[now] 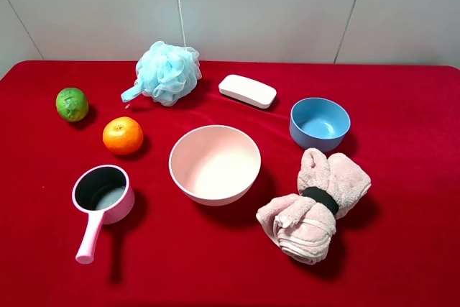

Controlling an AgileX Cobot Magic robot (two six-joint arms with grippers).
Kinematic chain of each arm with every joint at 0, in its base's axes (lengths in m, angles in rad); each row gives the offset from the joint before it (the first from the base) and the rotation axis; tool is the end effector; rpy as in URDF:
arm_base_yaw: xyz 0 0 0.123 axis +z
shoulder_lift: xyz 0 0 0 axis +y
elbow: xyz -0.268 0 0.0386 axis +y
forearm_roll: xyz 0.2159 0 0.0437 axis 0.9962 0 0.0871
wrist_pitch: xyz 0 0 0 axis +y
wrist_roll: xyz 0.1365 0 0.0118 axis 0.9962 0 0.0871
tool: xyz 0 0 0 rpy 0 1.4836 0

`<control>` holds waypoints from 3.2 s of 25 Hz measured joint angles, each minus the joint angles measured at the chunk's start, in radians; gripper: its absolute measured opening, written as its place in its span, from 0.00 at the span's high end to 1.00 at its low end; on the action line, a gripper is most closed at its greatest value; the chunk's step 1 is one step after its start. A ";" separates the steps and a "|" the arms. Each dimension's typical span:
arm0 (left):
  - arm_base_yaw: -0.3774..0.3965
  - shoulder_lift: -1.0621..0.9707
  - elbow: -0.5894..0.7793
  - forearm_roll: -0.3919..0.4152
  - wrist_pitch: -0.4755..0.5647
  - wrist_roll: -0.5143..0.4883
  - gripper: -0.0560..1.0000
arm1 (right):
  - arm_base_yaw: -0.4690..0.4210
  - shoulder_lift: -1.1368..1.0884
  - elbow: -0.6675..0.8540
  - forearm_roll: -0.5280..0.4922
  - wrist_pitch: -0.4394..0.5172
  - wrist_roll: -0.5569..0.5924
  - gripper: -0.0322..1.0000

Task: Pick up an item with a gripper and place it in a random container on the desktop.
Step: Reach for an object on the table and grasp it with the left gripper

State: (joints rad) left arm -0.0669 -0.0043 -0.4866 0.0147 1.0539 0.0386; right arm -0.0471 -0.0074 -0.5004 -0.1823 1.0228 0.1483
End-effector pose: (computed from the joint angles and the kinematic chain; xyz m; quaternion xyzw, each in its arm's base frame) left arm 0.0234 0.0002 0.2379 0.0448 0.8526 0.0000 0.5206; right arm 0.0216 -0.0223 0.2474 0.0838 0.8334 -0.0636 0.5426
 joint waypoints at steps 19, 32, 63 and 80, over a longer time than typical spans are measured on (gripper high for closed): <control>0.000 0.000 -0.004 0.000 -0.002 0.000 0.01 | 0.000 0.000 0.000 0.000 0.000 0.000 0.30; 0.000 0.259 -0.158 0.000 -0.003 0.000 0.02 | 0.000 0.000 0.000 0.000 0.000 0.000 0.30; -0.011 1.072 -0.532 0.002 -0.026 0.064 0.04 | 0.000 0.000 0.000 0.000 0.000 0.000 0.30; -0.073 1.301 -0.532 0.001 -0.130 0.087 0.04 | 0.000 0.000 0.000 0.000 0.000 0.000 0.30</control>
State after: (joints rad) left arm -0.1398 1.2963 -1.0182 0.0155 0.9235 0.1251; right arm -0.0471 -0.0074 -0.5004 -0.1823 1.0228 0.1483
